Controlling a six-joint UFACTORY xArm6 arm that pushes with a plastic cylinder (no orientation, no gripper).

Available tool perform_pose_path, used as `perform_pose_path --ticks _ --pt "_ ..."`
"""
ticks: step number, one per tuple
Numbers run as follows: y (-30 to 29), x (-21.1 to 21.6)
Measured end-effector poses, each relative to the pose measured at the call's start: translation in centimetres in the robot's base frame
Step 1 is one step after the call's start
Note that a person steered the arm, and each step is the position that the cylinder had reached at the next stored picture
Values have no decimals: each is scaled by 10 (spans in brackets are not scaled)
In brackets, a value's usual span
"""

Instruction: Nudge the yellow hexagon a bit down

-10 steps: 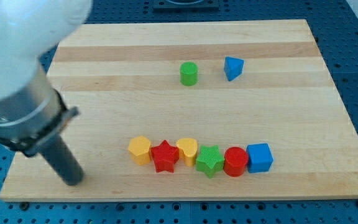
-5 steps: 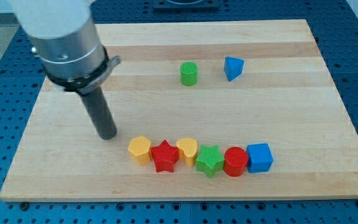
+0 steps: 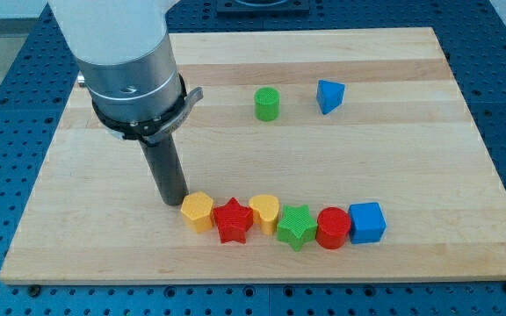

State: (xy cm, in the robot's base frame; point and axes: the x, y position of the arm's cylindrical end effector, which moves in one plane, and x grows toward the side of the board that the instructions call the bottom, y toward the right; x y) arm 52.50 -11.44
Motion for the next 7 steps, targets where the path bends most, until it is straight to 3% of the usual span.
perform_pose_path --ticks 7 --pt "20 -12"
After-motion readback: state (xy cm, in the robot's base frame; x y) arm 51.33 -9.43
